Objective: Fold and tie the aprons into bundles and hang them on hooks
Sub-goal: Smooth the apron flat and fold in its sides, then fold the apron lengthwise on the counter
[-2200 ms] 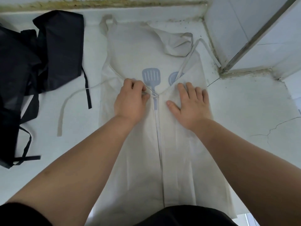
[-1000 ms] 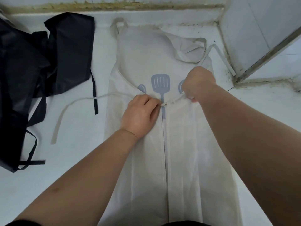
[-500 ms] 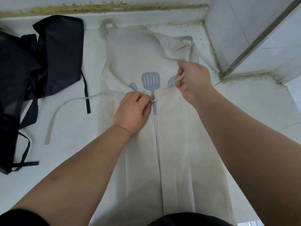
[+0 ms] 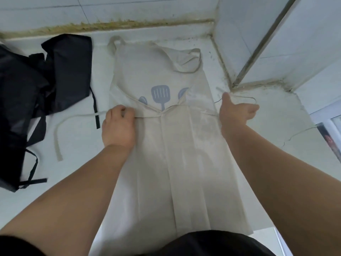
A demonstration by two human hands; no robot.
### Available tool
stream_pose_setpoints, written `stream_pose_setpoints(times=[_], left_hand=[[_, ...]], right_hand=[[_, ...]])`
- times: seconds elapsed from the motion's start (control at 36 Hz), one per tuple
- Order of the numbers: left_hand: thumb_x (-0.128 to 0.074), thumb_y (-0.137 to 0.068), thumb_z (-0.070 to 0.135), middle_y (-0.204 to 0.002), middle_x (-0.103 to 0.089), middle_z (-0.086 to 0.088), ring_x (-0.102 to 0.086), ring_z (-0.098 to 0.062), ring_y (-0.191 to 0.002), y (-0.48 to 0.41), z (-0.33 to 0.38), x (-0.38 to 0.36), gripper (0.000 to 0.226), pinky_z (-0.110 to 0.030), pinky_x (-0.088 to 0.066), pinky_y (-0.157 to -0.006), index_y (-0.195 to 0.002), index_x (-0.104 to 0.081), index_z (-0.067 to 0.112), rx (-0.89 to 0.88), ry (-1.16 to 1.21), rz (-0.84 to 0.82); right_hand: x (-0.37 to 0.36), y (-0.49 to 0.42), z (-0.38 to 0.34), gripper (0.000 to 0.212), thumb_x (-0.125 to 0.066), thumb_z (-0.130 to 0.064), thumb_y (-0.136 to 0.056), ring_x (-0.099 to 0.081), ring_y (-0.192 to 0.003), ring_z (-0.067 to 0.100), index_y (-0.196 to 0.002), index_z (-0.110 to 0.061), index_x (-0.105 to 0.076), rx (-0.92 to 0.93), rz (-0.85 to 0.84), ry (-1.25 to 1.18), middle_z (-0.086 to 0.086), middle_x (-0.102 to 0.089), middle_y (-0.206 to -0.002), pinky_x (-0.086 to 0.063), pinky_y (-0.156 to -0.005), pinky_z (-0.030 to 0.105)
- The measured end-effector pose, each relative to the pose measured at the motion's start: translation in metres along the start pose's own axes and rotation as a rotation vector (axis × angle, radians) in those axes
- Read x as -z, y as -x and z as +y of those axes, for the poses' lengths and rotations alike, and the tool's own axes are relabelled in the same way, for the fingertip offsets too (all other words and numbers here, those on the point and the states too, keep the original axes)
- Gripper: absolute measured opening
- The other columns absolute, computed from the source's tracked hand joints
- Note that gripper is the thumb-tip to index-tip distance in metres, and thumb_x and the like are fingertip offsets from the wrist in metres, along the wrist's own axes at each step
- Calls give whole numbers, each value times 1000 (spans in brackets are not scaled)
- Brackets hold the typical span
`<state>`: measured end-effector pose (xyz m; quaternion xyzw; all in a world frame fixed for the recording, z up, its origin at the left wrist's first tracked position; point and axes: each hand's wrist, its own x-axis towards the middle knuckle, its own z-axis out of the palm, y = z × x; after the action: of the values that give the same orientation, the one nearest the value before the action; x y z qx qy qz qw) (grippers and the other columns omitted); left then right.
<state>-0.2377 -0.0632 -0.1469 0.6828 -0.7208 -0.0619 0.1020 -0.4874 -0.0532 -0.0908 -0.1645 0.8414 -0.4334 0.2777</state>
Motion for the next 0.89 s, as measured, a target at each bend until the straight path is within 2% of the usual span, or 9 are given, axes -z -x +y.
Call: stream_pose_setpoints(times=[0.06, 0.11, 0.17, 0.22, 0.31, 0.36, 0.42, 0.78, 0.89], left_hand=[[-52, -92, 8, -139, -42, -20, -36, -39, -128, 5, -1, 2, 33, -51, -34, -95, -125, -56, 8, 35, -7, 29], [-51, -91, 12, -138, -44, -22, -40, -42, -123, 11, -1, 6, 35, -53, -38, -91, -126, -57, 9, 25, 2, 68], [-44, -90, 24, -128, -52, -23, -49, -45, -112, 17, 1, 8, 39, -53, -44, -85, -120, -62, 8, -66, 71, 52], [-33, -90, 39, -129, -54, -21, -51, -43, -114, 22, 5, 10, 52, -54, -44, -91, -123, -62, 11, -169, 130, -64], [-21, -95, 58, -159, -14, -8, -11, -27, -146, 26, 10, 6, 64, -48, -9, -117, -150, -26, 27, -113, 36, -295], [-16, -94, 63, -161, 14, -2, 16, -22, -147, 27, 9, 2, 69, -46, 8, -118, -153, 2, 32, -77, -59, -407], [-13, -92, 67, -158, 23, -2, 23, -23, -145, 30, 7, 1, 73, -48, 11, -117, -151, 12, 33, -85, -107, -412], [-12, -90, 70, -158, 25, -5, 24, -25, -144, 26, 4, -3, 77, -51, 12, -117, -151, 14, 32, -90, -98, -358], [-19, -96, 60, -160, 13, -7, 17, -25, -146, 25, 5, 0, 68, -48, 14, -114, -154, -2, 27, -126, -72, -209]], right_hand=[[-3, 7, 5, 89, -53, -35, -93, -2, -146, 29, -149, 1, 7, 142, -47, 145, 17, 12, -157, -10, -115, 29], [-7, 20, 10, 85, -51, -25, -94, 0, -146, 31, -150, -3, 9, 331, -62, 237, 16, 18, -156, -11, -115, 31], [-10, 31, 13, 74, -49, -20, -94, -6, -145, 32, -152, -9, -5, 580, -103, 377, 17, 5, -158, -12, -116, 34], [-19, 37, 17, 65, -46, -29, -96, -17, -143, 31, -151, -15, -17, 741, -308, 597, 14, -15, -157, -14, -115, 37], [-33, 43, 27, 70, -36, -54, -95, -6, -145, 29, -152, -28, -5, 679, -547, 921, 10, -1, -159, -3, -116, 43], [-33, 42, 39, 77, -29, -65, -91, 1, -145, 31, -152, -29, 2, 649, -532, 1047, 12, 13, -158, 2, -117, 45], [-25, 37, 51, 82, -20, -72, -88, 2, -144, 34, -151, -28, 6, 652, -475, 1166, 14, 18, -157, 4, -117, 47], [-16, 26, 60, 83, -13, -79, -82, -5, -142, 33, -150, -33, -5, 642, -326, 1246, 10, 5, -158, 2, -117, 51], [-17, 35, 54, 74, -12, -69, -90, -6, -144, 33, -151, -28, -7, 717, -271, 1304, 10, 2, -159, 5, -116, 51]])
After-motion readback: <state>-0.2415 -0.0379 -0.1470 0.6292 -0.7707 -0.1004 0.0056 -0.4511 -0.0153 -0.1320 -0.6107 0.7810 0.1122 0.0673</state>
